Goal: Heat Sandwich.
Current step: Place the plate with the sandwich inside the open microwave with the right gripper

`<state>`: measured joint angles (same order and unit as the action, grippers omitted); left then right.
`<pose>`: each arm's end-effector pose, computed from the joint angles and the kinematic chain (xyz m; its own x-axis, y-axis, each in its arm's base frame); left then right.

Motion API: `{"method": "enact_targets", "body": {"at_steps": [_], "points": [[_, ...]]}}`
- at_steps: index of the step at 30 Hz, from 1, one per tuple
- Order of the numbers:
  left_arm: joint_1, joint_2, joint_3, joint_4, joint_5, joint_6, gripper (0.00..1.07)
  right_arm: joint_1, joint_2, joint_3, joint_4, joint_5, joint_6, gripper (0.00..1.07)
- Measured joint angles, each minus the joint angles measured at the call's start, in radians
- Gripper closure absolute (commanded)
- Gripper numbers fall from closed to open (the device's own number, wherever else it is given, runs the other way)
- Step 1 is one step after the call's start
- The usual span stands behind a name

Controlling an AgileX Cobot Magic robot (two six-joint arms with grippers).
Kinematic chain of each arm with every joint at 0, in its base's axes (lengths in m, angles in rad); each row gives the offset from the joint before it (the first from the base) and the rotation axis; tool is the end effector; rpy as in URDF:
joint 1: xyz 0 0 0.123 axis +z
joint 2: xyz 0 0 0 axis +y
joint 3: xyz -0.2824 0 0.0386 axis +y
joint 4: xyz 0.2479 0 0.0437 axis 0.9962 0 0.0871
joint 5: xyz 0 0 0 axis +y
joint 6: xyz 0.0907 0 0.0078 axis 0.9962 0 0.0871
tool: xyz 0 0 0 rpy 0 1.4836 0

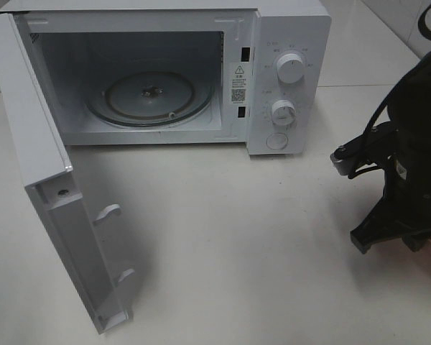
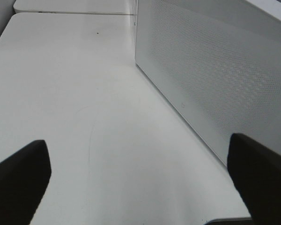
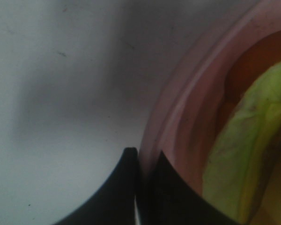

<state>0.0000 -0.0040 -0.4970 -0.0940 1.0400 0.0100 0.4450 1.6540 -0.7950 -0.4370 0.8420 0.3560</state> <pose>-0.0045 -0.0074 0.2783 -0.4373 -0.0376 -0.8985 0.0565 0.9960 -0.0691 0.2447 0.0848 0.1557 -0.9234 -0.3832 -0.0234 -0.3570 0.8794 -0.3149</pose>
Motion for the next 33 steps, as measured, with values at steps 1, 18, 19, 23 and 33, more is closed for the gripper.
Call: {"method": "enact_targets", "body": {"at_steps": [1, 18, 19, 23, 33], "points": [[0.0, 0.0, 0.0, 0.0, 0.0, 0.0, 0.1, 0.024, -0.022, 0.01, 0.0, 0.005, 0.0, 1.07], [0.0, 0.0, 0.0, 0.0, 0.0, 0.0, 0.1, 0.245, -0.136, 0.035, 0.002, 0.1, 0.0, 1.07], [0.0, 0.0, 0.0, 0.0, 0.0, 0.0, 0.1, 0.27, -0.142, 0.035, 0.002, 0.117, 0.0, 1.07], [0.0, 0.0, 0.0, 0.0, 0.0, 0.0, 0.1, 0.311, -0.148, 0.035, 0.002, 0.13, 0.0, 1.07], [0.0, 0.0, 0.0, 0.0, 0.0, 0.0, 0.1, 0.458, -0.171, 0.035, 0.006, 0.185, -0.001, 1.07]]}}
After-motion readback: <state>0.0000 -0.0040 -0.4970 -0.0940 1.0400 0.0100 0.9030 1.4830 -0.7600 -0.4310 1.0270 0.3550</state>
